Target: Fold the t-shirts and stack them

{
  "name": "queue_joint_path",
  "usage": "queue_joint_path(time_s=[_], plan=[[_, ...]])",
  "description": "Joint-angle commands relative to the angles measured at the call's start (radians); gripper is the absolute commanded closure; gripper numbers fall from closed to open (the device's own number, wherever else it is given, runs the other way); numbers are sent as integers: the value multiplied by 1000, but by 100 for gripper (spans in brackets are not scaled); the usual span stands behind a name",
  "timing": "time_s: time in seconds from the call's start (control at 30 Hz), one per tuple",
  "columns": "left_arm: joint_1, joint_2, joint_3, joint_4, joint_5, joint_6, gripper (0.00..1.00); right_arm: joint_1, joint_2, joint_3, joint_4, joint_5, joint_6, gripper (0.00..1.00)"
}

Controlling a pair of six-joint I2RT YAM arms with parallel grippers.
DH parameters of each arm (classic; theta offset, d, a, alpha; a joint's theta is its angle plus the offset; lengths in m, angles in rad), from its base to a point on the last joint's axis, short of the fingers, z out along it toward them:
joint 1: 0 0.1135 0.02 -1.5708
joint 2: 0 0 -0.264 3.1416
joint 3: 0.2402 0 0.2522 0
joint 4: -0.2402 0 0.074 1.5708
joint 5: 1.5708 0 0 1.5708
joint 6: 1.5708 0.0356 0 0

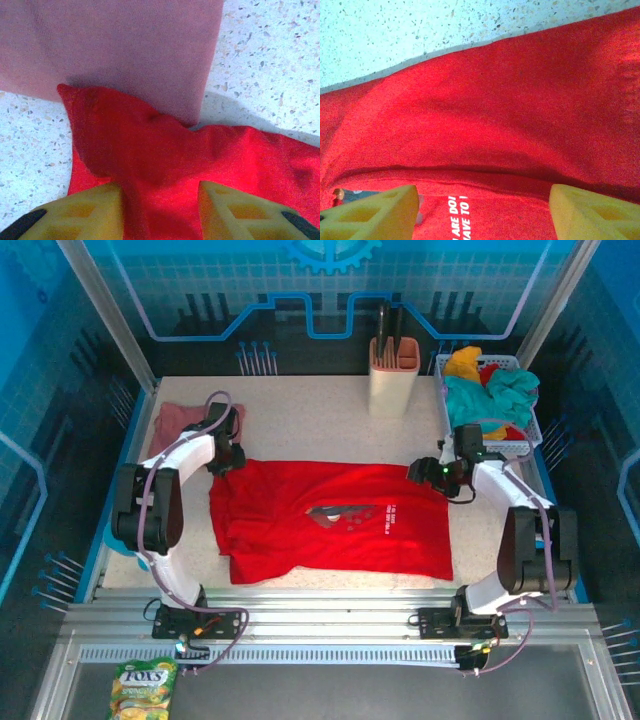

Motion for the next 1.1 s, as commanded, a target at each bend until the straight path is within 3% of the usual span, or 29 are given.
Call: queue_joint_path(time_s=[0.0, 0.07, 0.2, 0.33, 0.97, 1.07], plan=[[11, 25, 20, 7, -8, 10, 62, -9, 42, 31, 30, -30, 4, 30], [11, 26, 9, 23, 0, 3, 67, -8, 63, 38, 30, -33, 2, 30], [14, 14, 24, 24, -15, -10, 86, -7, 103, 43, 20, -32, 9, 31], [29, 18, 72, -6, -14, -5, 100, -9, 111, 14, 12, -3, 19, 32], [86, 127, 250, -29, -5, 71, 100, -113, 195, -7, 12, 41, 49, 39], [88, 143, 266, -54, -46, 74, 85, -120, 197, -9, 15, 43, 50, 39]])
